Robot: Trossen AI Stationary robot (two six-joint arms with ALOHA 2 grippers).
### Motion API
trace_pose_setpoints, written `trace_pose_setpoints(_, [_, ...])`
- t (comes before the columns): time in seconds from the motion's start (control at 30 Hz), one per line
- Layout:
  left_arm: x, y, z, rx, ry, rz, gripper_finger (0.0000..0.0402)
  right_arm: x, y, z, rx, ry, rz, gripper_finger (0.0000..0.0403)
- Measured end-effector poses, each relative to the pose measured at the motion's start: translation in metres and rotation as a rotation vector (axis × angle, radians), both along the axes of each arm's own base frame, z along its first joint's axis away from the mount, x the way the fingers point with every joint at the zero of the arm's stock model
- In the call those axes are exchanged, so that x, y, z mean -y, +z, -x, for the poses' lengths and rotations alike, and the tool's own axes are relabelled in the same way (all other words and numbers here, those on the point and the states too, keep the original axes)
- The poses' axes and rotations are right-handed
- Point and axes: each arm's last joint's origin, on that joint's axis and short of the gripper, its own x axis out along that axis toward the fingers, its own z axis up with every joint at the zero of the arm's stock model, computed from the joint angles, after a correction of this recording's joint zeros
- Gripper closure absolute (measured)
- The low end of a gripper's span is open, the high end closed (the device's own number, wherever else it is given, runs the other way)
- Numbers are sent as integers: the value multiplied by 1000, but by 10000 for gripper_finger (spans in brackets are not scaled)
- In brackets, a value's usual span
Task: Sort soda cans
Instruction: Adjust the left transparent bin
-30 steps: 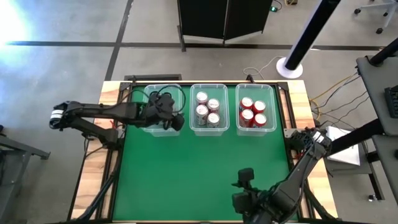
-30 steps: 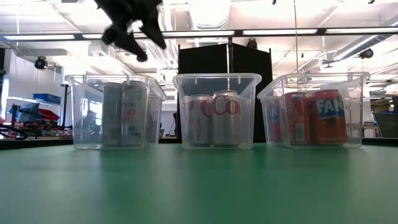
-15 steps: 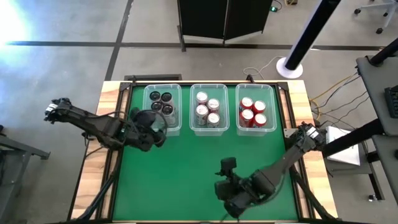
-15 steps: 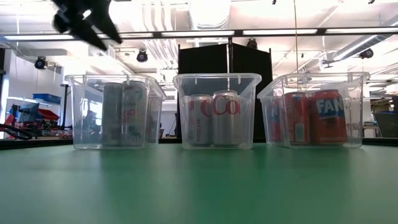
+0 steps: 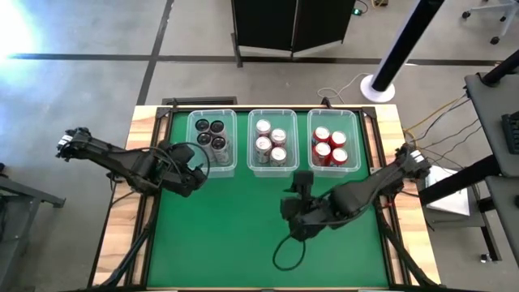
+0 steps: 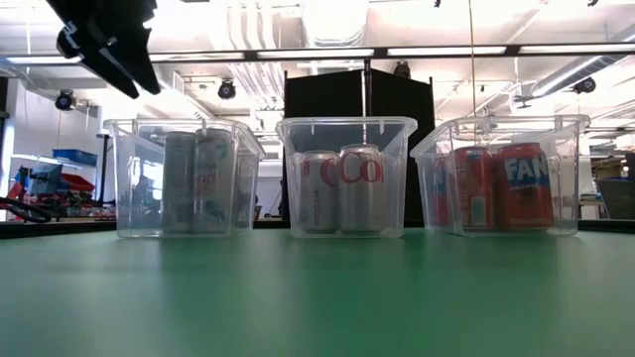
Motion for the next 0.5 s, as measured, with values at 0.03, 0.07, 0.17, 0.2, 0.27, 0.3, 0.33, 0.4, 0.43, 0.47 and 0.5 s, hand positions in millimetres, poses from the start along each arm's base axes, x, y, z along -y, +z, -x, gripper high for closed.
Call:
trace_pose_setpoints(0.03, [0,0,0,-2,4,0,61,3,3,2,16,-4,2,184])
trace_pose_setpoints(0.07, [0,-1,1,-4,9,1,61,6,6,5,29,-6,-2,184])
trace_pose_setpoints(0.17, [-1,-3,2,-20,14,-3,61,12,10,12,68,-18,-22,184])
trace_pose_setpoints(0.2, [-1,-3,3,-28,22,-4,61,14,10,14,74,-21,-26,184])
trace_pose_setpoints(0.27, [-2,-5,7,-49,46,-7,61,16,6,17,76,-31,-34,184])
trace_pose_setpoints(0.3, [-3,-5,8,-58,64,-7,61,16,4,19,78,-36,-46,184])
trace_pose_setpoints(0.33, [-4,-6,10,-65,85,-7,61,16,0,21,73,-43,-53,184])
trace_pose_setpoints(0.4, [-4,-7,13,-74,125,4,61,17,-7,23,60,-57,-55,184])
trace_pose_setpoints(0.43, [-5,-8,14,-73,144,16,61,17,-12,24,52,-65,-56,184])
trace_pose_setpoints(0.47, [-5,-9,15,-66,168,35,61,18,-15,24,45,-73,-55,184])
trace_pose_setpoints(0.5, [-6,-9,15,-52,192,50,61,18,-18,25,39,-79,-56,184])
